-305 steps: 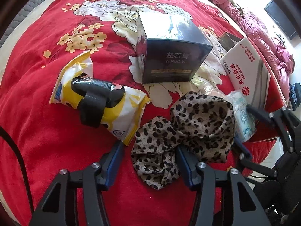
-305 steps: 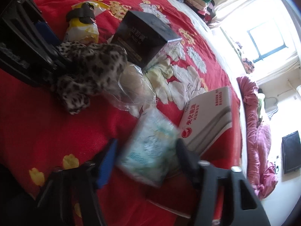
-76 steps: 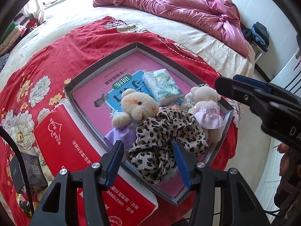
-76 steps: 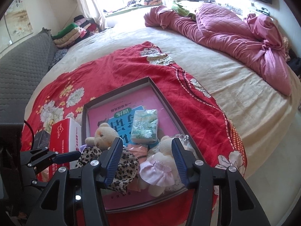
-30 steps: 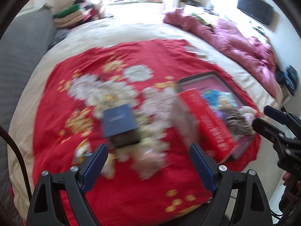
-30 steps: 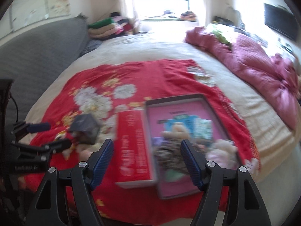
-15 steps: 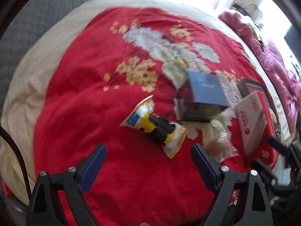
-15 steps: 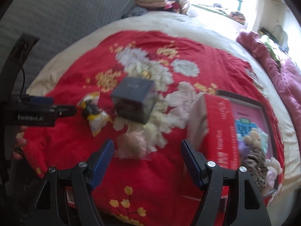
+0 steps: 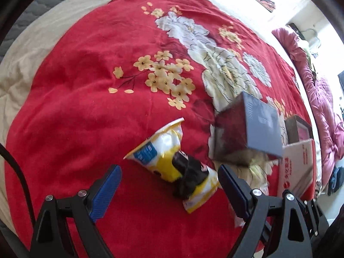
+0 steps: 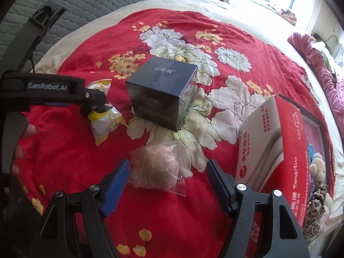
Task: Organize soft objects
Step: 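Grasp yellow snack bag with left tool while right tool grasps bagged bread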
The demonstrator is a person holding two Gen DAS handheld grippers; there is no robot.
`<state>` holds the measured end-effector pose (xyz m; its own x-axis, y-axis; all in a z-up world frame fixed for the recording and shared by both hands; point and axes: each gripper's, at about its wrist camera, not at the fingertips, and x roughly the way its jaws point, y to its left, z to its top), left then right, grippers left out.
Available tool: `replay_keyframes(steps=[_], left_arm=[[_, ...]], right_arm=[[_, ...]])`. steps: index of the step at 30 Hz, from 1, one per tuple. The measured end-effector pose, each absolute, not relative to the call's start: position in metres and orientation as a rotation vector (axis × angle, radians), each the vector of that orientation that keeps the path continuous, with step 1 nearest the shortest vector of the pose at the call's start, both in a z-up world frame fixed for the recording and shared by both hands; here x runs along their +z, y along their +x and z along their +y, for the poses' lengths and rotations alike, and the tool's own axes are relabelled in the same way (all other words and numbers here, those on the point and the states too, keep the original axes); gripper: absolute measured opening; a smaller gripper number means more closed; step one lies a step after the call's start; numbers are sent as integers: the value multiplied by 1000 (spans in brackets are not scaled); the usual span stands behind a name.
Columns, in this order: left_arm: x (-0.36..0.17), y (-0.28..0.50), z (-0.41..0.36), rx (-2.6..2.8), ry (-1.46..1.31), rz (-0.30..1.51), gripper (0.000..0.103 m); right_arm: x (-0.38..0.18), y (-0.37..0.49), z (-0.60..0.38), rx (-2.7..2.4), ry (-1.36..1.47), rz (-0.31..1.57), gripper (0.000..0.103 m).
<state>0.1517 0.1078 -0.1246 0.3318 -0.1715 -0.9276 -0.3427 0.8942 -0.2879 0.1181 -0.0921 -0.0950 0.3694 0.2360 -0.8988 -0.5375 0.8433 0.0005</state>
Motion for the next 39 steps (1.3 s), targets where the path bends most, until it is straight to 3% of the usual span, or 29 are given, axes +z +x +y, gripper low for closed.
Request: replay_keyframes(steps=[13, 14, 16, 22, 26, 39], left_arm=[[-150, 166, 100, 161, -453, 1282, 91], [-150, 166, 99, 160, -449, 1281, 90], [-150, 166, 100, 154, -440, 1276, 84], [-146, 162, 105, 138, -441, 1255, 61], [-141, 156, 107, 128, -449, 1239, 54], [-38, 110, 51, 13, -221, 1055, 53]], right_arm=[[-133, 136, -76, 549, -341, 1155, 74], [-134, 136, -75, 555, -336, 1154, 70], [-137, 137, -74, 582, -300, 1171, 57], [-125, 132, -78, 574, -285, 1141, 53], [-105, 127, -91, 559, -241, 1098, 53], [-20, 106, -145, 477, -91, 935, 53]])
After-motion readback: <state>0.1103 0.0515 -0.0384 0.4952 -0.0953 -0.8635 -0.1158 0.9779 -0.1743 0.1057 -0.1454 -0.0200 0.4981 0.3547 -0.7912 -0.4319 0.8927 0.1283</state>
